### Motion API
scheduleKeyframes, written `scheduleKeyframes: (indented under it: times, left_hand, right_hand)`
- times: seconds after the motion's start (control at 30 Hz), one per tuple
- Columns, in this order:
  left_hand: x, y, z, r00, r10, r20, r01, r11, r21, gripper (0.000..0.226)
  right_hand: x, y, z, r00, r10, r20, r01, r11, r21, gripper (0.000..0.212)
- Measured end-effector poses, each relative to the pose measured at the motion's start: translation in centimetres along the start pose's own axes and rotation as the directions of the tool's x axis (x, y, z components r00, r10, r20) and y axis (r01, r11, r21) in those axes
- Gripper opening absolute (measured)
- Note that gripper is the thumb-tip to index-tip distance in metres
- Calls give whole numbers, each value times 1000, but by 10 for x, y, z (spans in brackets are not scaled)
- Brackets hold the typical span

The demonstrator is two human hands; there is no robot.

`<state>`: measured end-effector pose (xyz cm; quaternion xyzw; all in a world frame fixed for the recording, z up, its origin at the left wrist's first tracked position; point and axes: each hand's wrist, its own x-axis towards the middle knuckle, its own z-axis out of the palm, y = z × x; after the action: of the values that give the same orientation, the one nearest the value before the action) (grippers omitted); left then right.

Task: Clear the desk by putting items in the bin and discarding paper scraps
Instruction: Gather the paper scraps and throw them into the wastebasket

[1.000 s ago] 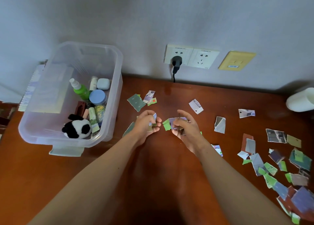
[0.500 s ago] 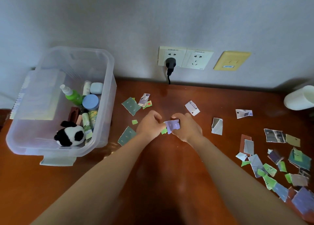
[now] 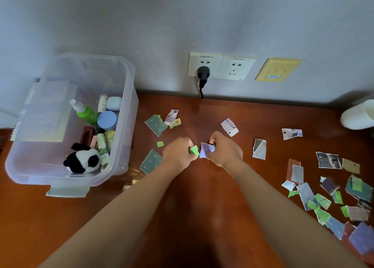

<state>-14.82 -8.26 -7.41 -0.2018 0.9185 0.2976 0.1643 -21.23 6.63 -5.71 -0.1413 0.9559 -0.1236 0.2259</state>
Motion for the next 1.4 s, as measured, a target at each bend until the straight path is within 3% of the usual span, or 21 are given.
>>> scheduleKeyframes:
  times: [0.13, 0.2, 0.3, 0.4, 0.47, 0.57, 0.83, 1.0, 1.23, 1.4]
  left_hand:
    - [-1, -2, 3, 1000, -14, 0, 14, 999, -29, 18]
    - [-6, -2, 3, 999, -50, -1, 50, 987, -155, 12]
    - [-17, 2, 1, 989, -128, 69, 145, 858, -493, 11]
    - [-39, 6, -8, 964, -171, 204, 266, 584, -767, 3]
    - [-56, 5, -15, 952, -172, 252, 303, 440, -845, 7]
    - [-82, -3, -23, 953, -139, 269, 301, 328, -895, 15]
    - [-143, -34, -41, 961, -177, 211, 251, 242, -937, 15]
    - [-181, -53, -41, 959, -272, 76, 137, 212, -968, 13]
    - [-251, -82, -31, 844, -534, -47, -7, 76, -997, 22]
    - [-303, -121, -26, 758, -648, -77, -100, 1, -995, 18]
  right_hand:
    - [-3, 1, -2, 995, 65, 71, -77, 980, 184, 6]
    - [-6, 1, -2, 983, 111, 146, -163, 893, 419, 12]
    - [-25, -6, -9, 930, 181, 319, -365, 543, 756, 14]
    - [-53, -14, -11, 910, 135, 391, -413, 259, 873, 22]
    - [-73, -22, -11, 908, 118, 401, -413, 97, 906, 20]
    - [-101, -33, -9, 906, 71, 418, -413, -73, 908, 22]
    - [-150, -80, 2, 899, -27, 436, -437, -44, 898, 27]
    - [-168, -108, 5, 866, -175, 469, -465, 62, 883, 33]
    - [-197, -144, 27, 750, -354, 559, -465, 318, 826, 31]
    - [-222, -184, 53, 625, -453, 636, -471, 430, 770, 27]
